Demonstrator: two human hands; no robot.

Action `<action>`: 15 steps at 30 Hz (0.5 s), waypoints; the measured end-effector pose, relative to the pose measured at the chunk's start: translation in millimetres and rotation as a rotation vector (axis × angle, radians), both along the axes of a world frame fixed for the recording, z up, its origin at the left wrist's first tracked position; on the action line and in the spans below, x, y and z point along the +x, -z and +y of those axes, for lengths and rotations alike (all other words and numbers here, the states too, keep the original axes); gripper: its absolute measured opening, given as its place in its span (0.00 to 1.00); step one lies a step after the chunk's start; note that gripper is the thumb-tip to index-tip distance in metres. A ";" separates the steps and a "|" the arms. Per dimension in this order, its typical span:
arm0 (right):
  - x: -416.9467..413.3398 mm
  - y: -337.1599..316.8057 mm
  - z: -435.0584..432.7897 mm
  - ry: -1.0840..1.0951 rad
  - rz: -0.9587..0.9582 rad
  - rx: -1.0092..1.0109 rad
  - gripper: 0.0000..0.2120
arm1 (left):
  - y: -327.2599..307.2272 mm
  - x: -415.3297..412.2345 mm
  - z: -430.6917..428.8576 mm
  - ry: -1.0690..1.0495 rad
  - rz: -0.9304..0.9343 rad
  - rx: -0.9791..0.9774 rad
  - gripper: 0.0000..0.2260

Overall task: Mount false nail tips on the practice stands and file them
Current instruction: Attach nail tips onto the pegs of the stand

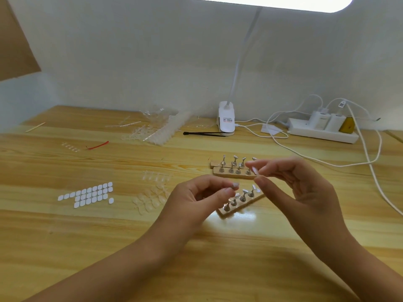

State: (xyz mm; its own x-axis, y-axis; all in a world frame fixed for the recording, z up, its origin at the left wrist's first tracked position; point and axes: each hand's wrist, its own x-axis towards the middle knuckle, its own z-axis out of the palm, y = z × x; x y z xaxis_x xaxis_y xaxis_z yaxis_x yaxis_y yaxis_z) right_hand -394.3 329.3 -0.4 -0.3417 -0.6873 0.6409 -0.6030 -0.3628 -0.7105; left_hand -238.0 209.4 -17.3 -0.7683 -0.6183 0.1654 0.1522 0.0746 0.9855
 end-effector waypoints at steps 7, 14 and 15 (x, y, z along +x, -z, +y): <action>5.5 6.5 1.1 0.072 0.274 0.044 0.11 | 5.7 -0.1 -1.3 -0.055 -0.012 -0.126 0.06; 4.4 6.9 1.6 0.096 0.347 0.053 0.07 | 5.5 0.2 -1.1 -0.032 0.005 -0.102 0.06; 4.8 7.0 1.7 0.098 0.344 0.054 0.07 | 5.5 0.1 -0.7 -0.027 0.005 -0.096 0.06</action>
State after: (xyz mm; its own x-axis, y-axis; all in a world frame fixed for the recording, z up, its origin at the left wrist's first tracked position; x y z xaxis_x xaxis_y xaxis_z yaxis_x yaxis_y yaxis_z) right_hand -389.5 331.1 -7.4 -0.1780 -0.6980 0.6936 -0.8403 -0.2590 -0.4763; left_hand -237.9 208.7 -22.8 -0.7508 -0.6198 0.2283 0.1536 0.1723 0.9730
